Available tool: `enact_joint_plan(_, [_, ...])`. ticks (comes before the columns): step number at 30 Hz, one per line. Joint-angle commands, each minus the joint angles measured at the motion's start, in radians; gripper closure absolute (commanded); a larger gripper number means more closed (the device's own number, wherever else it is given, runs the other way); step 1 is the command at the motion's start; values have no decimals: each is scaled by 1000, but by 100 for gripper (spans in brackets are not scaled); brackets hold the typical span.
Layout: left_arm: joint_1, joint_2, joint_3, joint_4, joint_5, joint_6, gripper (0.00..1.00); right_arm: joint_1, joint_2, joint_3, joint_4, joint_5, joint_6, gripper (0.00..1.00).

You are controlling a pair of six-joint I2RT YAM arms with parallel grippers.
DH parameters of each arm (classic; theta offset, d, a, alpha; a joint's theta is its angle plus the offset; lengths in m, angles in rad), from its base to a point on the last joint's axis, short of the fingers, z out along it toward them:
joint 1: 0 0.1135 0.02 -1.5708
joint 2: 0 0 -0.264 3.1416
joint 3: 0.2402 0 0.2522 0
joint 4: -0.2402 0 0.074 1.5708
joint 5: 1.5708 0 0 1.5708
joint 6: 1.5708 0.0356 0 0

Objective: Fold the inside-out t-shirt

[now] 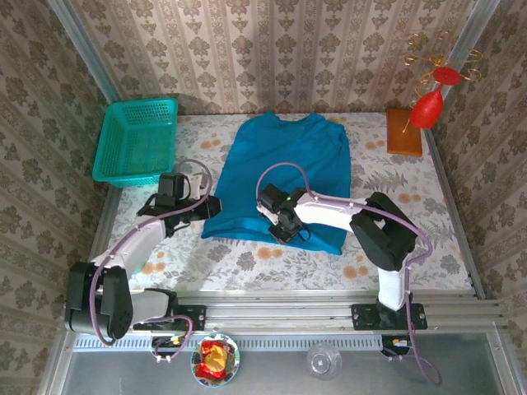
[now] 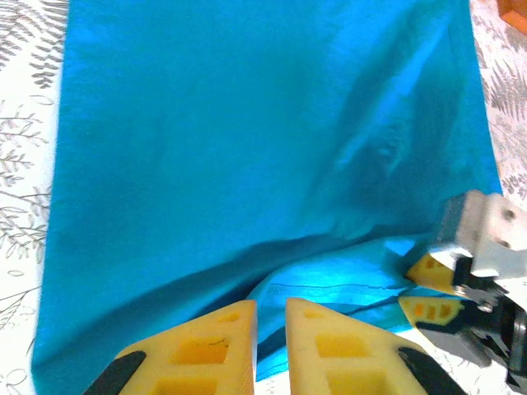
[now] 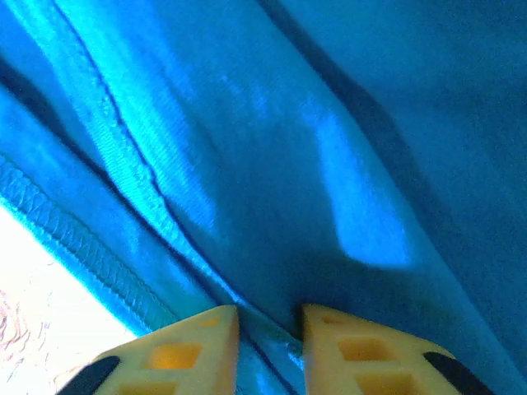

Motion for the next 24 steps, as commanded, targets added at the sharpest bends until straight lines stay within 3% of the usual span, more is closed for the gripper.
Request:
enact_joint_plan(1, [-21, 7, 20, 10, 33, 50, 82, -1, 16, 38, -31, 24, -16, 79])
enact_joint_plan(8, [-62, 30, 25, 28, 7, 62, 83, -20, -67, 22, -6, 10, 6, 100])
enact_joint_plan(13, [-114, 53, 46, 34, -26, 109, 81, -52, -135, 4, -2, -71, 36, 100])
enact_joint_plan(16, [-195, 65, 55, 54, -101, 206, 78, -85, -178, -7, 1, -147, 63, 100])
enact_joint_plan(24, [-419, 107, -2, 319, -243, 515, 49, -192, -242, -26, 16, -441, 136, 100])
